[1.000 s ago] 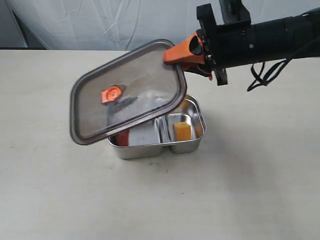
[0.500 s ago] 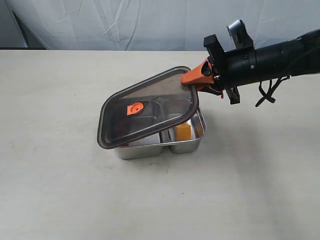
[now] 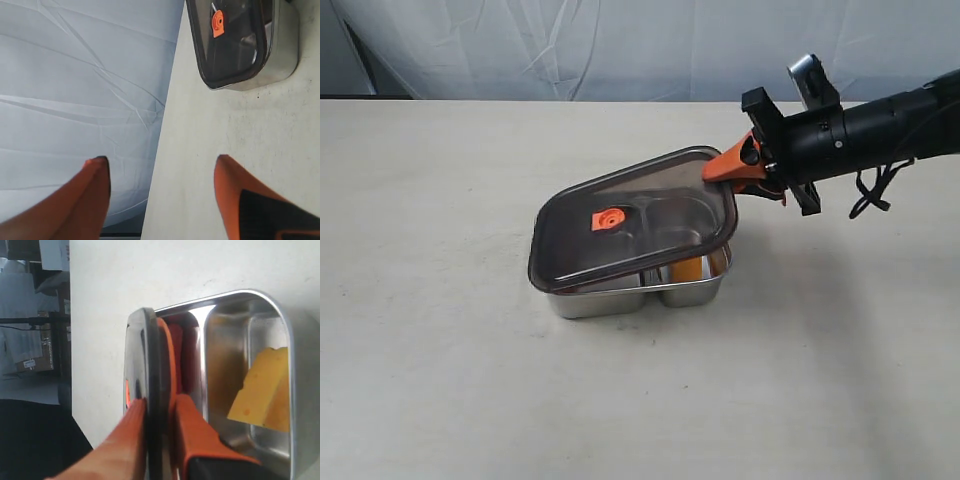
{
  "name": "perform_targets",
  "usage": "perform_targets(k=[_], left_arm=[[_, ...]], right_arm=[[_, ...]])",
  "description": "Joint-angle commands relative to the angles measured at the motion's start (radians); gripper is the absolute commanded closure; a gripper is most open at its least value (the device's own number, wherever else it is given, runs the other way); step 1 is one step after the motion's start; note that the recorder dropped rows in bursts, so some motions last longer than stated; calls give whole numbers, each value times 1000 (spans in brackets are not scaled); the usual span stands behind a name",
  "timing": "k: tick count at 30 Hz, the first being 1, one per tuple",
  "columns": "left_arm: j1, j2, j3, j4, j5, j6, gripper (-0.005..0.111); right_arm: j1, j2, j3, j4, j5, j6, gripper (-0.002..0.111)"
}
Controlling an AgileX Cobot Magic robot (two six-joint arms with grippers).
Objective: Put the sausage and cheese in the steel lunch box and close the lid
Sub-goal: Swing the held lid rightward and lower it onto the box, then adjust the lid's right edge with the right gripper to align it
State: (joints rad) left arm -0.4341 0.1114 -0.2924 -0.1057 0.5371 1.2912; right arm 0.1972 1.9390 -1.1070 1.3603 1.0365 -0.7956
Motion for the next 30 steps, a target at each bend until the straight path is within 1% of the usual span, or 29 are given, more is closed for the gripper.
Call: perform_targets(k=[1, 5, 8, 11, 12, 14, 19, 21, 30], left_arm=[[-8, -7, 7, -13, -16, -9, 48], [-8, -7, 7, -13, -16, -9, 48], [-8, -7, 7, -13, -16, -9, 48], [-8, -7, 7, -13, -16, -9, 48], [-8, -7, 7, -13, -16, -9, 48], [-8, -7, 7, -13, -16, -9, 48], [-8, -7, 7, -13, -20, -9, 48], [-6, -7, 7, -13, -20, -9, 48], [-6, -7, 7, -13, -22, -9, 48]], right_arm=[[-14, 2, 2, -74, -29, -16, 108], [-14, 2, 2, -132, -63, -16, 108], [-14, 2, 2, -133, -30, -22, 108], [-14, 2, 2, -69, 32, -100, 108], [-14, 2, 2, -10, 75, -170, 108], [-14, 2, 2, 16, 85, -202, 108], [-14, 2, 2, -77, -5, -198, 108], [-14, 2, 2, -72, -54, -198, 108], [-14, 10, 2, -72, -114, -198, 108]])
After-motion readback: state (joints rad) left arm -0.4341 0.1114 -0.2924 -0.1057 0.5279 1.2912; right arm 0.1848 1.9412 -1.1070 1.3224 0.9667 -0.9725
